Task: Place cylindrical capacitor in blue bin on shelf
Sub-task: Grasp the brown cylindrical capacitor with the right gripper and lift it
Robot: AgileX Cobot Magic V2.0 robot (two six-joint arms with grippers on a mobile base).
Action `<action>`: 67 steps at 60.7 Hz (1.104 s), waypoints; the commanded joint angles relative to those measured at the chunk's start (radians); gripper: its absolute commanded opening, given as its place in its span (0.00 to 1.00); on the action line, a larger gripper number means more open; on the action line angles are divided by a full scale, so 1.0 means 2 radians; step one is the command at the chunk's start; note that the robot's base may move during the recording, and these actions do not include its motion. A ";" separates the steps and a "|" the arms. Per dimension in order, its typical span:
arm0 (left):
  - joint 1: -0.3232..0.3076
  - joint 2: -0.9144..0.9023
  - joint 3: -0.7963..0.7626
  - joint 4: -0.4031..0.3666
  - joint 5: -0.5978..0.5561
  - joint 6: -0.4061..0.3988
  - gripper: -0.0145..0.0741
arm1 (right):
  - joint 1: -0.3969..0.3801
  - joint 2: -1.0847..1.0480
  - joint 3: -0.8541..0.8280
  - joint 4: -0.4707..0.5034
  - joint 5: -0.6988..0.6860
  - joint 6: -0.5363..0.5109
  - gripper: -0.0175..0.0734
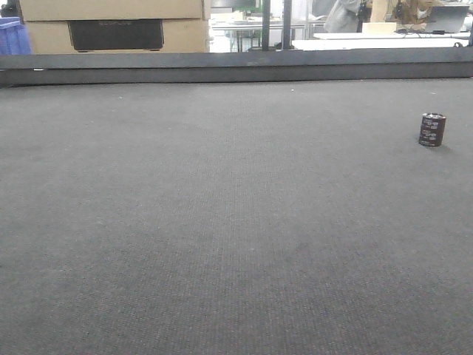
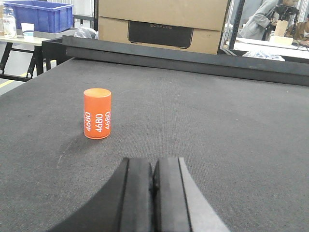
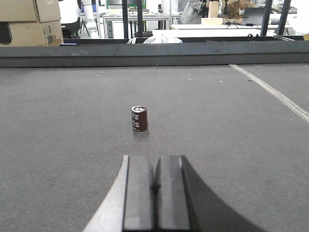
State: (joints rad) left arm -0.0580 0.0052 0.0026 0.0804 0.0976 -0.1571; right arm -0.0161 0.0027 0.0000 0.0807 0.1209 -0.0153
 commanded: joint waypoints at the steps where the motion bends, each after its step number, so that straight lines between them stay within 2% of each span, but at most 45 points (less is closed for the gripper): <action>1: 0.002 -0.003 -0.001 0.000 -0.010 0.000 0.06 | 0.000 -0.001 0.000 0.003 -0.012 -0.001 0.03; 36: 0.002 -0.003 -0.001 0.000 -0.046 0.000 0.06 | 0.000 -0.001 0.000 0.003 -0.016 -0.001 0.03; 53: 0.002 -0.003 -0.001 0.000 -0.133 0.000 0.06 | 0.000 -0.001 0.000 0.003 -0.083 -0.001 0.03; 57: 0.002 -0.003 -0.006 0.000 -0.134 0.000 0.06 | 0.000 -0.001 0.000 0.003 -0.093 -0.001 0.03; 60: 0.002 -0.003 -0.024 0.007 -0.126 0.000 0.06 | 0.000 -0.001 0.000 0.004 -0.094 -0.001 0.03; 67: 0.002 0.009 -0.094 0.055 -0.079 0.000 0.06 | 0.000 -0.001 -0.061 0.004 -0.076 -0.001 0.03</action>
State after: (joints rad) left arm -0.0580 0.0048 -0.0966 0.1291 -0.0810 -0.1571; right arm -0.0161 0.0027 -0.0420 0.0807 -0.0137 -0.0153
